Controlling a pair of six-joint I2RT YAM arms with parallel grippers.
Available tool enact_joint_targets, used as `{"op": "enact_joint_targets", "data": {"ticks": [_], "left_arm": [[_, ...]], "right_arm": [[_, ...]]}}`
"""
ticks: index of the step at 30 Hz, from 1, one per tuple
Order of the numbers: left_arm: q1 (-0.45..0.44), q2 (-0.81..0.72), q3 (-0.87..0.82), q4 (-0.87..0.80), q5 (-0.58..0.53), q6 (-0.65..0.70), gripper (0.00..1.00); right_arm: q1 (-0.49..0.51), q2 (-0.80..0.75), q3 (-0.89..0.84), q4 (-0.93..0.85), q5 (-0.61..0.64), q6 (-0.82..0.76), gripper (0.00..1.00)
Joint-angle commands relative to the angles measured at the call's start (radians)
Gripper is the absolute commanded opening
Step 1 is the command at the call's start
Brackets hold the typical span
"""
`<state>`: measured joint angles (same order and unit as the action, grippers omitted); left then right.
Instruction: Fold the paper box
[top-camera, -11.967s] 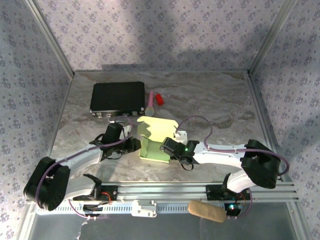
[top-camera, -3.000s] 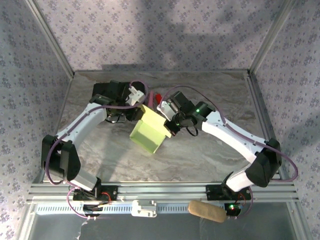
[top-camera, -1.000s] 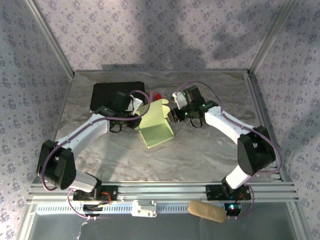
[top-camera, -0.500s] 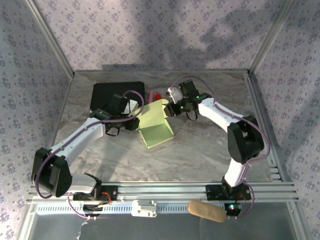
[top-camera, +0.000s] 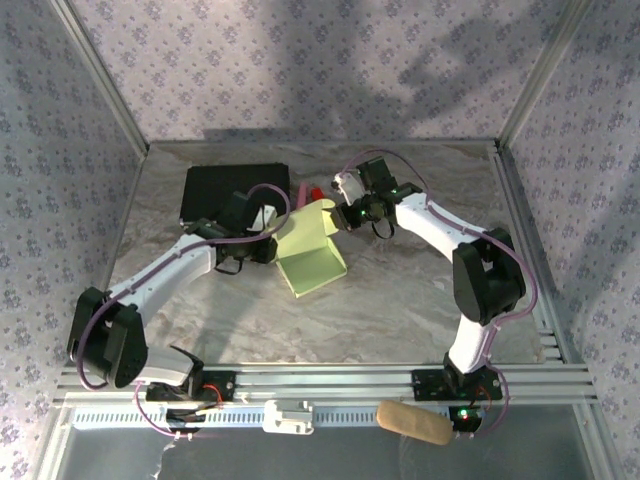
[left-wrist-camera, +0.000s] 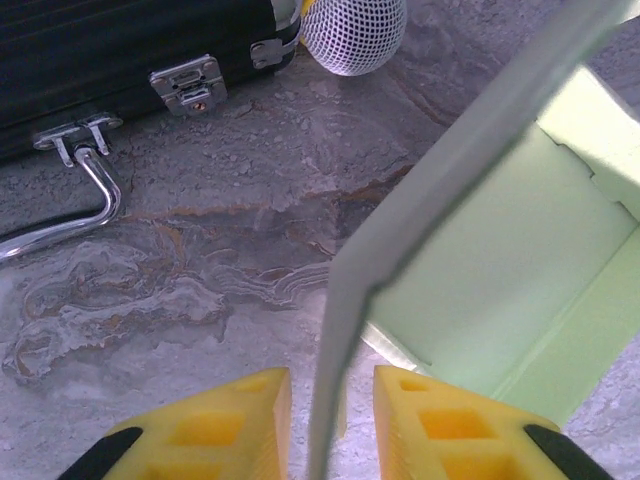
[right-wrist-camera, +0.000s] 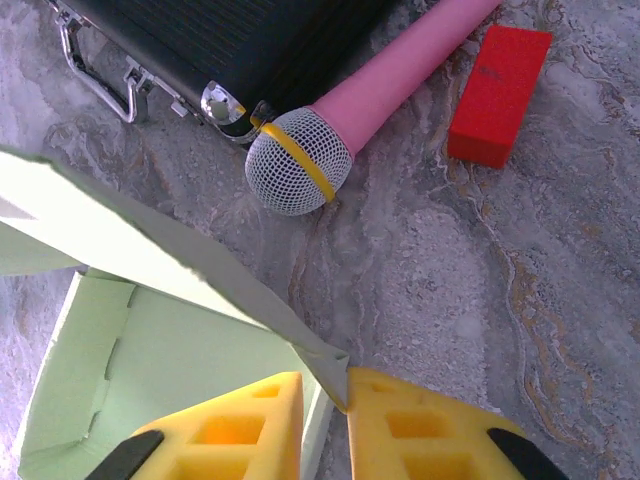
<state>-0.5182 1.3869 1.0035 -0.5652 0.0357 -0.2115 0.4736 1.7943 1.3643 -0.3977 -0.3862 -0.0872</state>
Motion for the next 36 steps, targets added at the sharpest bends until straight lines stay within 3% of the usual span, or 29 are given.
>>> {"op": "enact_joint_targets", "data": {"ticks": [1, 14, 20, 25, 36], "left_arm": [[-0.012, 0.019, 0.027, 0.009, -0.040, -0.028, 0.25], [-0.044, 0.065, 0.077, -0.001, -0.142, -0.027, 0.05], [-0.044, 0.082, 0.095, 0.001, -0.164, -0.033, 0.01], [-0.044, 0.087, 0.097, 0.020, -0.204, -0.088, 0.00], [-0.060, 0.075, 0.049, 0.147, -0.216, -0.302, 0.00]], "right_arm": [[0.000, 0.008, 0.025, -0.025, -0.011, -0.002, 0.17], [0.017, 0.020, 0.027, -0.012, -0.004, 0.000, 0.15], [0.034, 0.012, 0.010, 0.011, 0.027, 0.028, 0.07], [0.064, -0.035, -0.048, 0.076, 0.109, 0.126, 0.00], [0.216, -0.142, -0.214, 0.208, 0.395, 0.361, 0.00]]}}
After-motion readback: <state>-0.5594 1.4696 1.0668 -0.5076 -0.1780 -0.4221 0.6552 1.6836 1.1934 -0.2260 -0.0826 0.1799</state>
